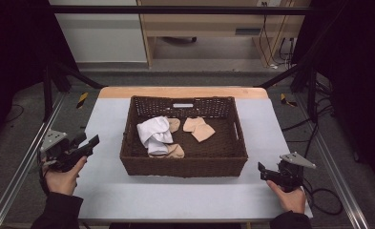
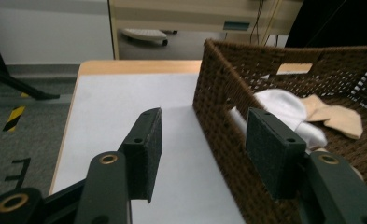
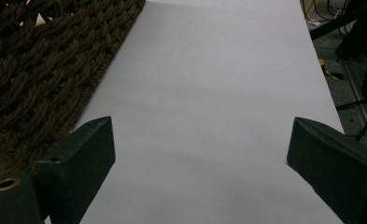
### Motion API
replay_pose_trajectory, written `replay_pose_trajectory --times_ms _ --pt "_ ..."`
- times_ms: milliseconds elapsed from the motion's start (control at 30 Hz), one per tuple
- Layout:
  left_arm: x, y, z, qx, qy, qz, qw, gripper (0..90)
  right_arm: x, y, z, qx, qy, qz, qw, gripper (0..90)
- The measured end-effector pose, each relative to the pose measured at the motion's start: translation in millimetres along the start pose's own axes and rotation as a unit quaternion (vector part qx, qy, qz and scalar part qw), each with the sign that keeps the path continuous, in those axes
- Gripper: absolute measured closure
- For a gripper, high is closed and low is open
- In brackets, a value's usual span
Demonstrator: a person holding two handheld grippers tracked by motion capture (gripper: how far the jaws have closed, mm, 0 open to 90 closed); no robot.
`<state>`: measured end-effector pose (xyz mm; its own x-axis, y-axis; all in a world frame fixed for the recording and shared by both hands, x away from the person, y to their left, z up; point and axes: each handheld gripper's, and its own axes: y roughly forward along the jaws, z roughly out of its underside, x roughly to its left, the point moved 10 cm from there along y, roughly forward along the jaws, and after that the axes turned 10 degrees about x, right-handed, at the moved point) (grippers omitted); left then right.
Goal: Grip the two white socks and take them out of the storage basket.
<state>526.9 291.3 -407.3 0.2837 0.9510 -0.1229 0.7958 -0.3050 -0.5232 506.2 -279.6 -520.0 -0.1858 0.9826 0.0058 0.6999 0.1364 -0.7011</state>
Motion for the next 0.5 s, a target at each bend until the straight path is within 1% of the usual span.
replay_pose_trajectory --times_ms 33,100,133,233,300,333,400,433,467,500 --pt "-5.2 -0.4 -5.8 -0.004 0.005 0.002 1.0000 45.7 0.0 0.1 0.2 0.000 0.000 0.001 1.0000 8.2" --pt "-10.2 -1.2 -11.4 -0.010 0.009 0.005 0.9999 45.7 0.2 0.1 0.1 0.001 0.000 0.000 1.0000 8.4" --pt "-10.2 -1.2 -11.4 -0.010 0.009 0.005 0.9999 45.7 0.2 0.1 0.1 0.001 0.000 0.000 1.0000 8.4" --pt "-16.7 -1.2 -19.3 -0.013 0.015 0.008 0.9998 45.6 -0.4 0.3 0.1 0.001 0.000 0.002 1.0000 8.5" --pt "-23.1 -1.6 -28.3 -0.017 0.020 0.009 0.9996 45.3 -0.5 0.7 0.3 0.003 0.000 0.003 1.0000 8.5" --pt "-23.1 -1.6 -28.3 -0.017 0.020 0.009 0.9996 45.2 -0.5 0.7 0.3 0.003 0.000 0.003 1.0000 8.5" --pt "-28.6 -1.8 -34.7 -0.023 0.021 0.013 0.9994 44.9 -0.4 0.7 0.0 0.003 0.003 0.002 1.0000 8.5" --pt "-34.7 -0.8 -40.2 -0.028 0.025 0.016 0.9992 43.9 -0.8 0.6 -0.2 0.002 0.003 0.003 1.0000 8.6" --pt "-34.7 -0.8 -40.2 -0.028 0.025 0.016 0.9992 43.6 -0.8 0.6 -0.2 0.002 0.003 0.003 1.0000 8.6" --pt "-38.6 0.2 -43.0 -0.029 0.029 0.018 0.9990 43.4 -0.8 0.1 -0.4 0.001 0.004 0.003 1.0000 8.5"
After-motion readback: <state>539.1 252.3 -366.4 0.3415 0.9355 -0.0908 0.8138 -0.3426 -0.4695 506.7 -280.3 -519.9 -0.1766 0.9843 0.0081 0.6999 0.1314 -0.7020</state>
